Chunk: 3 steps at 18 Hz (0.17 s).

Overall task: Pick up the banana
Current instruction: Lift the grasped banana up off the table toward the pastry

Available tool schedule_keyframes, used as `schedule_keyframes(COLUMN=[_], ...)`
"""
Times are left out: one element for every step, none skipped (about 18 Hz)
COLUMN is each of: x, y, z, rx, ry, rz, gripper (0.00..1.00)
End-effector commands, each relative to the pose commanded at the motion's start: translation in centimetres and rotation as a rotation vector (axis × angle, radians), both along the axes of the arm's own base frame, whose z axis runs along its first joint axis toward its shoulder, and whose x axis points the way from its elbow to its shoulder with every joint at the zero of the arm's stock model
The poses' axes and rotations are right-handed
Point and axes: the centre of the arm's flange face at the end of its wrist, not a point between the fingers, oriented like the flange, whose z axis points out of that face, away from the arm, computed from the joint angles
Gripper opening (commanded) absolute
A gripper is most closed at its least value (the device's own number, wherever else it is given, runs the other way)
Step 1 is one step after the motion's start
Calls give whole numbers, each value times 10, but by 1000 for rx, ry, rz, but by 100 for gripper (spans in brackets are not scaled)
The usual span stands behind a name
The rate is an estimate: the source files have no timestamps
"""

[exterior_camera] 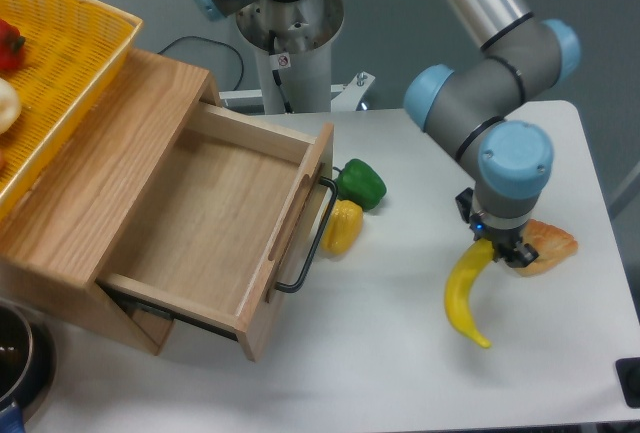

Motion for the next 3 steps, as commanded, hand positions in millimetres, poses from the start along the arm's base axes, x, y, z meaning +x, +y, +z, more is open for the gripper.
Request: schedule_keyframes(x=[0, 0, -3], y=[0, -3, -8], z=[2, 7, 7], rx=[6, 12, 17], ry=[-1, -4, -10], rz=[1, 6, 15], gripper=[21, 21, 21])
